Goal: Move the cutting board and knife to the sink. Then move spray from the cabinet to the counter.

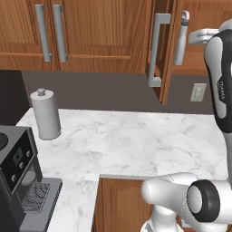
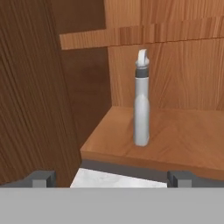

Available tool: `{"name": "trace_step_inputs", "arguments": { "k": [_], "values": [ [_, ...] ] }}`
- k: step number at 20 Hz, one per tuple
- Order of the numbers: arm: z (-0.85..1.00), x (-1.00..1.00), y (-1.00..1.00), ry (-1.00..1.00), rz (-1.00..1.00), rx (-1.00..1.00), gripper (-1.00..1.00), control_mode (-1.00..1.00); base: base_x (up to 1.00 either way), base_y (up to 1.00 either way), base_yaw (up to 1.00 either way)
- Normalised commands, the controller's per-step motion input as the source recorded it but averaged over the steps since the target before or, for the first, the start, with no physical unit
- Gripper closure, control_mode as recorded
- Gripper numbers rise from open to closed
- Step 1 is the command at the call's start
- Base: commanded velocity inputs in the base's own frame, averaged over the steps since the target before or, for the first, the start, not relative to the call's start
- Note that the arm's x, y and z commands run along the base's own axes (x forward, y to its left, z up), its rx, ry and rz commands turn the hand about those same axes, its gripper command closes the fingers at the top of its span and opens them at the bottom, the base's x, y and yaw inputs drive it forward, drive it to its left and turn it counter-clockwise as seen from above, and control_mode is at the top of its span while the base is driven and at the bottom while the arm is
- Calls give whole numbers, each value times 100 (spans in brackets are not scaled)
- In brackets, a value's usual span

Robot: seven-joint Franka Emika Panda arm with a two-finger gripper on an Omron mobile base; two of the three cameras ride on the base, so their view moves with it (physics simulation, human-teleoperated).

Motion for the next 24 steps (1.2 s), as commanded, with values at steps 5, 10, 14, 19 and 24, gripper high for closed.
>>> {"name": "trace_step_inputs", "arguments": {
  "k": [5,10,14,19,24],
  "values": [
    [6,0,-30,0,0,0,-100,-100,0,0,0],
    [3,8,-8,0,0,0,-100,-100,0,0,0],
    [0,24,0,0,0,0,-100,-100,0,0,0],
    [0,30,0,0,0,0,-100,-100,0,0,0],
    [0,16,-1,0,0,0,-100,-100,0,0,0]
  ]
}}
